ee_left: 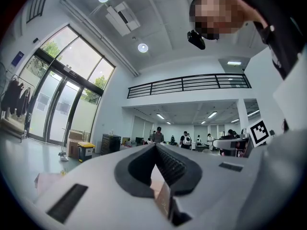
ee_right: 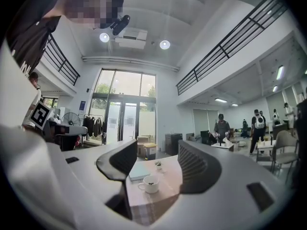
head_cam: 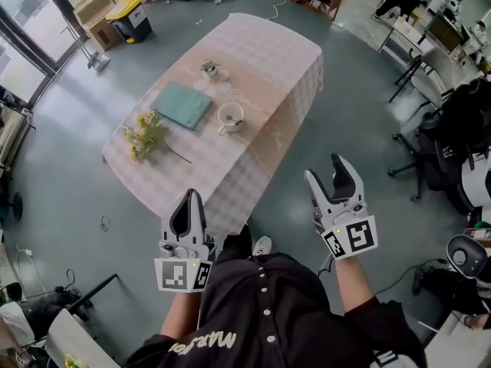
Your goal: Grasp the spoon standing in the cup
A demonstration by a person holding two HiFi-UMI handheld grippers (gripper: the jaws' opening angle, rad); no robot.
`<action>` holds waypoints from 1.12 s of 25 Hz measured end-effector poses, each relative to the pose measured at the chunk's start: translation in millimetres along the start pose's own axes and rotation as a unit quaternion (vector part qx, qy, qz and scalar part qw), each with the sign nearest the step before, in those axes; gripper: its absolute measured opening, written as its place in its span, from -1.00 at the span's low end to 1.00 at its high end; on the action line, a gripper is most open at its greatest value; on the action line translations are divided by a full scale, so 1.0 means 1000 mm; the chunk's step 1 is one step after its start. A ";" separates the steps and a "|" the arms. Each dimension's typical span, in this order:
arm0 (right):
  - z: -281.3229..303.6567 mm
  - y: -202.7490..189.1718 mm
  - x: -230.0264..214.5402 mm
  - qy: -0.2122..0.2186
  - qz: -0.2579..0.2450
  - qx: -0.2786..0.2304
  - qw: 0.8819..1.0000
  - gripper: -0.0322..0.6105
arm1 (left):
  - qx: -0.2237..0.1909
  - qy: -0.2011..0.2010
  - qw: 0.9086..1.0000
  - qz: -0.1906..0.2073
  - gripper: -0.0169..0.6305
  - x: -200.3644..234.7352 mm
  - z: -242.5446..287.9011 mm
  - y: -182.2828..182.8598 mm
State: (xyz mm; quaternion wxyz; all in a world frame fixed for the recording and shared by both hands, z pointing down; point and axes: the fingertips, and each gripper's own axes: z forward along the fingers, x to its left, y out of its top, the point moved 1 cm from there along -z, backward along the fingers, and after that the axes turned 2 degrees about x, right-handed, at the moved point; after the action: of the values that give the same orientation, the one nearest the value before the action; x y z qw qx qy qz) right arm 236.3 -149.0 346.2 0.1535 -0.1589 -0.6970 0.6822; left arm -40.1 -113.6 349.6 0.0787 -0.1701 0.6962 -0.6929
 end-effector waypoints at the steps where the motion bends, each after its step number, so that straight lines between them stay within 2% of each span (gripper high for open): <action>1: 0.007 0.000 -0.001 0.002 -0.002 0.000 1.000 -0.13 | -0.002 0.000 1.000 0.000 -0.91 0.003 0.006 0.001; 12: 0.102 -0.002 -0.013 0.018 -0.017 0.008 1.000 -0.13 | -0.017 0.005 1.000 0.002 -0.91 0.055 0.076 0.017; 19: 0.158 -0.039 -0.003 0.062 -0.043 0.053 0.996 -0.13 | 0.003 0.018 1.000 -0.007 -0.91 0.082 0.096 0.003; 24: 0.192 -0.083 0.010 0.107 -0.076 0.098 0.987 -0.13 | 0.023 0.023 0.999 -0.018 -0.91 0.092 0.105 -0.011; 28: 0.218 -0.125 0.025 0.154 -0.121 0.154 0.969 -0.13 | 0.035 0.026 0.999 -0.030 -0.91 0.099 0.112 -0.023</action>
State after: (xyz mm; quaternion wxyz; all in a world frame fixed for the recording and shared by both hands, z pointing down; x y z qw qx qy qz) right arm 118.5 -337.1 466.1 0.3629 -0.1510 -0.5657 0.7249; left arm -90.5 -252.5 381.5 0.0454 -0.1698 0.6677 -0.7233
